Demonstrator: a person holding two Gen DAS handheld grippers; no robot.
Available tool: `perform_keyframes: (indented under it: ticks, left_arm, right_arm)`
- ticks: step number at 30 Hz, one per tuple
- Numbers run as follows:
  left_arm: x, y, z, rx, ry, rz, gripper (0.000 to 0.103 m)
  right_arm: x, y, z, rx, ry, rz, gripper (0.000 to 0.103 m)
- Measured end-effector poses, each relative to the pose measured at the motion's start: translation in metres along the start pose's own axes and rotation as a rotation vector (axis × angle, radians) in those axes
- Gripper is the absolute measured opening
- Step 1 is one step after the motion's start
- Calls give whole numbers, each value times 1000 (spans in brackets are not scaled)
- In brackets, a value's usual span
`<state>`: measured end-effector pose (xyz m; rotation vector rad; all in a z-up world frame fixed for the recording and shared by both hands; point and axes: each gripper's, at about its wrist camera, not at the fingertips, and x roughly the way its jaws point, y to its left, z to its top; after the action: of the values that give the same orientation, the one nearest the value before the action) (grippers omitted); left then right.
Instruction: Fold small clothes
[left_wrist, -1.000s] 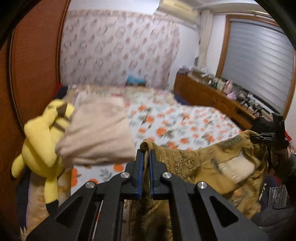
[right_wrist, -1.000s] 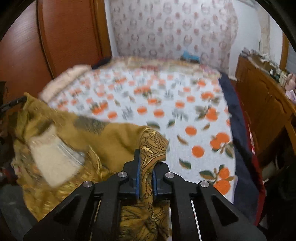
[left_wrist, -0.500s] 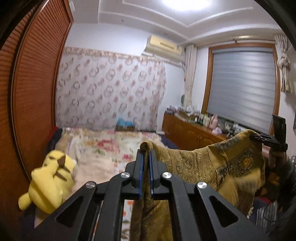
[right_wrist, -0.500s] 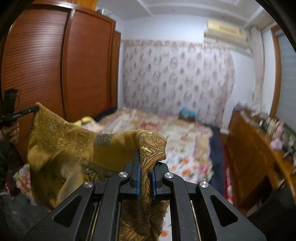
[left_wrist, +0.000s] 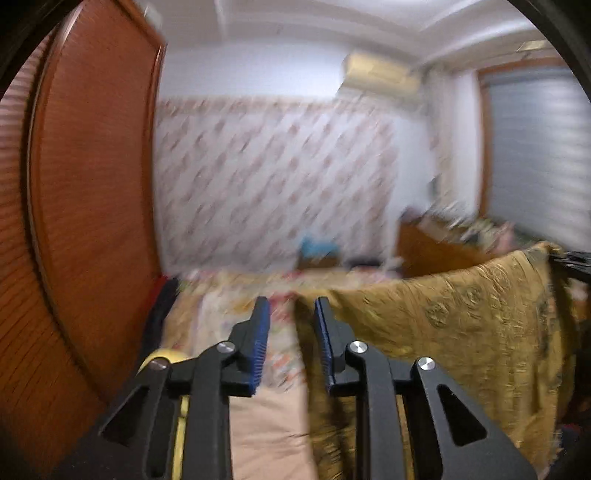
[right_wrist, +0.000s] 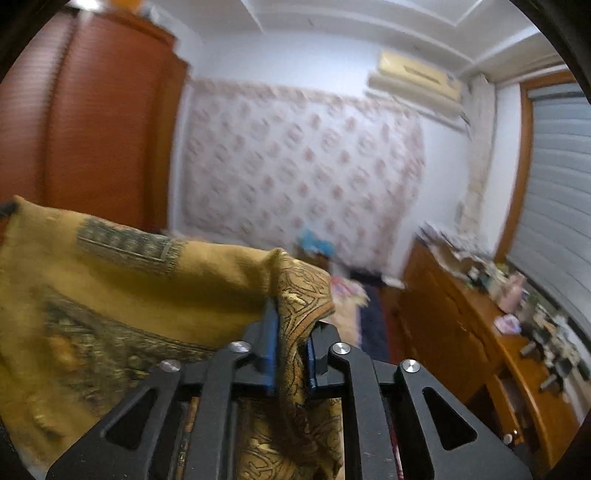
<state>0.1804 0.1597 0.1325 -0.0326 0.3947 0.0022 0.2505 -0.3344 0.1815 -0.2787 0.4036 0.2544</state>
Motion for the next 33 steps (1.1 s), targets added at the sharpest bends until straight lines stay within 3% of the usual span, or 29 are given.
perform_keyframes:
  ticks: [1, 3, 4, 8, 14, 21, 28, 33]
  left_arm:
    - [13, 0, -7, 4, 34, -14, 25]
    - [38, 2, -36, 4, 110, -39, 32]
    - [43, 1, -47, 6, 128, -48, 41]
    - [53, -7, -93, 27, 222, -88, 56]
    - [34, -46, -131, 72, 281, -100, 57]
    - [24, -71, -159, 64, 321, -186, 57]
    - [21, -104, -198, 81, 378, -262, 57]
    - [33, -121, -216, 102, 429, -268, 59]
  right_arm:
    - [34, 0, -11, 13, 71, -26, 26]
    - [81, -3, -34, 37, 184, -51, 27]
    - [94, -4, -45, 52, 211, -50, 27]
    - [122, -10, -94, 84, 286, -25, 28]
    - [96, -13, -137, 88, 297, 29, 30]
    - [59, -6, -183, 76, 317, 96, 32]
    - [50, -13, -245, 129, 387, 103, 32]
    - [57, -15, -266, 170, 420, 113, 32]
